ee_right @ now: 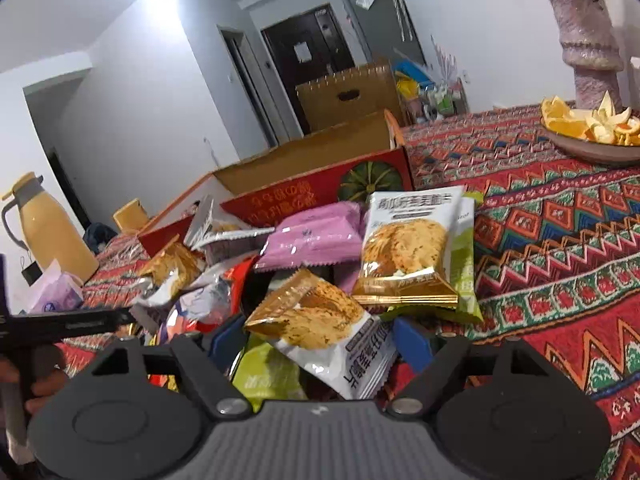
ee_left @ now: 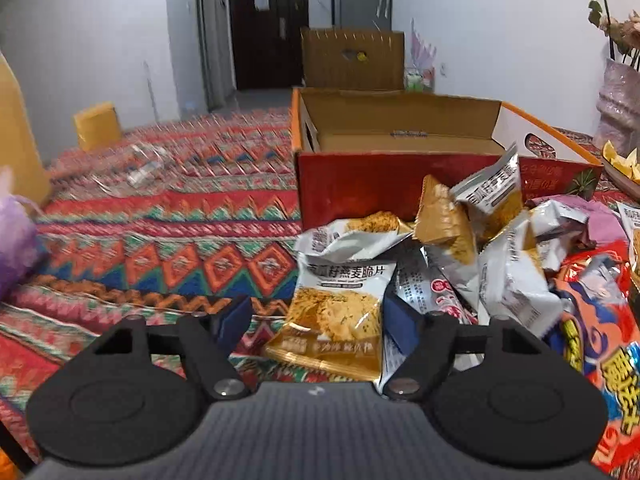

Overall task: Organize snacks
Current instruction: 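Grasp a white pumpkin-seed packet with the left gripper while the right grasps another, then lift the held packets and carry both grippers over the open cardboard box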

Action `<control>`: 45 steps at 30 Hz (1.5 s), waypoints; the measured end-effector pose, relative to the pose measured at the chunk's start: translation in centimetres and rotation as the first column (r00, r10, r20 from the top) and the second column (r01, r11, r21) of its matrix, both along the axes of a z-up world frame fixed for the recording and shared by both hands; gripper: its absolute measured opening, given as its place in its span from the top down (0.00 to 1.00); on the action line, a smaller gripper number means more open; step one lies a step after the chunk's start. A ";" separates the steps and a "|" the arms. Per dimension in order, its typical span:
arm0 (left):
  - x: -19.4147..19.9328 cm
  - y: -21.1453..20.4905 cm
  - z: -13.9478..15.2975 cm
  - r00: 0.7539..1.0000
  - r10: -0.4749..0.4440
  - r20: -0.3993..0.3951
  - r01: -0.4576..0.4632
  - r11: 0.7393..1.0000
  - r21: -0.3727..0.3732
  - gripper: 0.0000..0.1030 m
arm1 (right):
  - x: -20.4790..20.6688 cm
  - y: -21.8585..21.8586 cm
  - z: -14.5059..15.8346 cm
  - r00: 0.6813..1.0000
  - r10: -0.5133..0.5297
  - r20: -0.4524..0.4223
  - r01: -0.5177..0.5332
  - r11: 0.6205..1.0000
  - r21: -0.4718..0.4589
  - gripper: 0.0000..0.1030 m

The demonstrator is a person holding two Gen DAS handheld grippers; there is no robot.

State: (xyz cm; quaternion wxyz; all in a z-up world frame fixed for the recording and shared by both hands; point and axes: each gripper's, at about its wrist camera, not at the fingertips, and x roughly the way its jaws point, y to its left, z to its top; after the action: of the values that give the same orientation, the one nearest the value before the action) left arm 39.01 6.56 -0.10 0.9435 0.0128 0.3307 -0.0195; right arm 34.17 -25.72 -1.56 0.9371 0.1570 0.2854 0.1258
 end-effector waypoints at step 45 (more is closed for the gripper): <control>-17.4 -4.0 5.7 0.994 -0.017 0.111 0.026 0.996 -0.081 0.60 | -13.0 -1.4 5.0 0.984 -0.022 0.179 0.049 0.988 -0.149 0.97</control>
State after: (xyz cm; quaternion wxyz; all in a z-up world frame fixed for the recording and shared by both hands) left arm 21.64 2.53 5.56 0.9598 -0.0215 0.2767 -0.0424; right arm 21.13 -27.11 3.42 0.9700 0.0778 0.2073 0.1004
